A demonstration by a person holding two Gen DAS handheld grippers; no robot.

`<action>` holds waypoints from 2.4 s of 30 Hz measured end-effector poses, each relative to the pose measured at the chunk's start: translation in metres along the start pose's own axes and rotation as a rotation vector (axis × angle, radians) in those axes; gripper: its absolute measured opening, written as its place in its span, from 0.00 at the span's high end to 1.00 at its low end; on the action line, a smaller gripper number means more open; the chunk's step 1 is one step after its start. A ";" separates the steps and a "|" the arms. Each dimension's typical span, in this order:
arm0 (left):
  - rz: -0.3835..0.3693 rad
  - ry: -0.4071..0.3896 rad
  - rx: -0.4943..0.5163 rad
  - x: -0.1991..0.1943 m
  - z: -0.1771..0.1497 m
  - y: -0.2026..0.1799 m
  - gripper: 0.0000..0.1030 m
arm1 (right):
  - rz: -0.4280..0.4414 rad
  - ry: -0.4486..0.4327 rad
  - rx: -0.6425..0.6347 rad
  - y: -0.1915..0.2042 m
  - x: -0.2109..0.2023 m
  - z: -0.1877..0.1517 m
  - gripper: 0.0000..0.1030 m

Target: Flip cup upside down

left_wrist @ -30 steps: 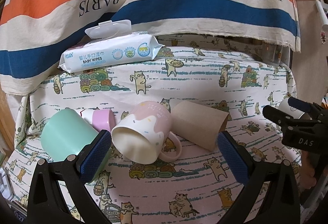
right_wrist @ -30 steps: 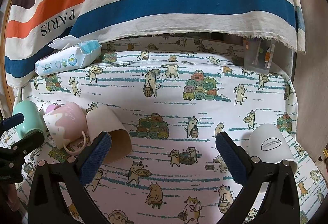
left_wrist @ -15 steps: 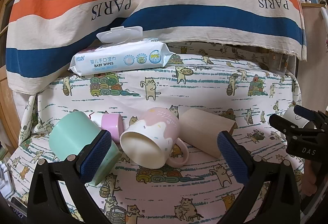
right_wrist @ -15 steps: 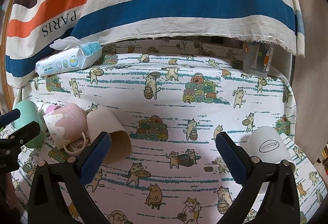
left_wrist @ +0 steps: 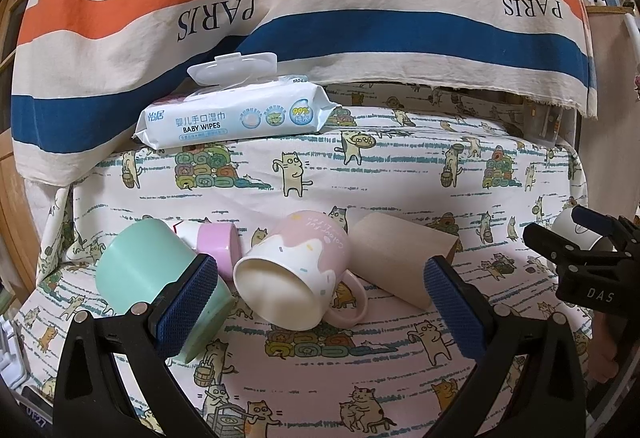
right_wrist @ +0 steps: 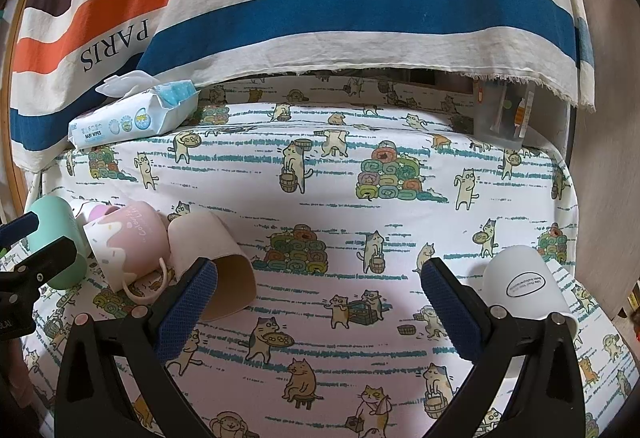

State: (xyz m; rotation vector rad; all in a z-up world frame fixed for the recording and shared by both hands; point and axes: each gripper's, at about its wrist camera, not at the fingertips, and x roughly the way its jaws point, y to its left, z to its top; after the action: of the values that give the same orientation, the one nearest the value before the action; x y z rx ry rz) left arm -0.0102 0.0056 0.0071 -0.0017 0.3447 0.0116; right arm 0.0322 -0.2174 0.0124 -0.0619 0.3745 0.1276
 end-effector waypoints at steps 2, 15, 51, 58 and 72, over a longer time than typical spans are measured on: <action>0.001 0.001 0.000 0.000 0.000 0.000 0.01 | 0.000 0.001 0.000 0.000 0.000 0.000 0.01; -0.001 0.003 0.001 0.001 -0.001 0.001 0.01 | -0.001 0.001 0.001 0.000 0.000 0.000 0.01; -0.053 -0.127 0.002 -0.039 0.055 0.002 0.01 | -0.030 -0.080 -0.038 0.007 -0.057 0.043 0.01; -0.029 -0.114 0.002 -0.029 0.068 0.010 0.01 | -0.034 -0.056 -0.058 0.016 -0.051 0.051 0.01; -0.043 0.030 -0.061 0.025 0.060 0.031 0.01 | 0.160 0.098 -0.024 0.021 -0.017 0.091 0.01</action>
State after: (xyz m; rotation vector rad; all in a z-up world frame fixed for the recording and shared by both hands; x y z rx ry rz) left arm 0.0338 0.0369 0.0555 -0.0699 0.3742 -0.0207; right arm 0.0465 -0.1905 0.1019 -0.0617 0.4757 0.2878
